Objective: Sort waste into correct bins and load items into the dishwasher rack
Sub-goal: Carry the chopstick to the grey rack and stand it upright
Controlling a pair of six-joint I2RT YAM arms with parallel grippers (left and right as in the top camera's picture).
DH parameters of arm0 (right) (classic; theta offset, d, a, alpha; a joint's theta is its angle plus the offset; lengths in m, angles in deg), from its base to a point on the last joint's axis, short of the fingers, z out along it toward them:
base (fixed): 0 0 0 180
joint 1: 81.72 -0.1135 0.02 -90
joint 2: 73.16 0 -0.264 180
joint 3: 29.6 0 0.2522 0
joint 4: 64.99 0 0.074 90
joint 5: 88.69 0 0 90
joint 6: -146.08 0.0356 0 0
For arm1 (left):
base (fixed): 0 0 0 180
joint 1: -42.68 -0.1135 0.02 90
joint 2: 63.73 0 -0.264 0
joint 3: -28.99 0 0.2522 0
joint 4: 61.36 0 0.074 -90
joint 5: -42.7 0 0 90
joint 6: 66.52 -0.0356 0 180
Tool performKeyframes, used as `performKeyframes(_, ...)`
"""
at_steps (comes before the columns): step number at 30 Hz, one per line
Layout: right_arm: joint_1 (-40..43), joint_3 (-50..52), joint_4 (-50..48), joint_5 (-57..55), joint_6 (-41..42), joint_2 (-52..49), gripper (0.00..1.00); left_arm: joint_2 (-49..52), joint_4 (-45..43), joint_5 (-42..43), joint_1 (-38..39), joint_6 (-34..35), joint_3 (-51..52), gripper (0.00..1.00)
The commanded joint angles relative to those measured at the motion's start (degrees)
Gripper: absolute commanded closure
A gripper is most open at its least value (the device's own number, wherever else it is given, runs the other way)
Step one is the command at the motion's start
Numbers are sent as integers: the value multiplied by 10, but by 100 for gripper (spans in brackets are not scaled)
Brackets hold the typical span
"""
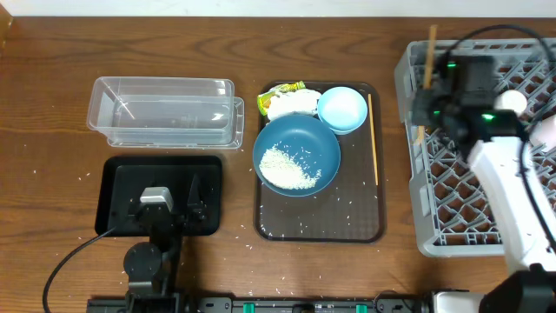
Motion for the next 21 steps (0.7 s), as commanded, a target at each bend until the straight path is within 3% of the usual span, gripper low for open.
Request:
performKeyframes(1, 43, -9, -4, 5, -53, 8, 99, -3, 19, 10, -3, -7, 10, 11)
performKeyframes(8, 87, -9, -14, 103, -153, -17, 99, -3, 19, 10, -3, -7, 10, 11)
performKeyframes(17, 89, -9, -26, 130, -160, -85, 97, -3, 19, 10, -3, -7, 10, 11)
performKeyframes(19, 89, -9, -31, 130, -159, -96, 86, -3, 19, 10, -3, -7, 10, 11)
performKeyframes(21, 88, -9, -32, 131, -156, -102, 62, -3, 19, 10, -3, -7, 10, 11)
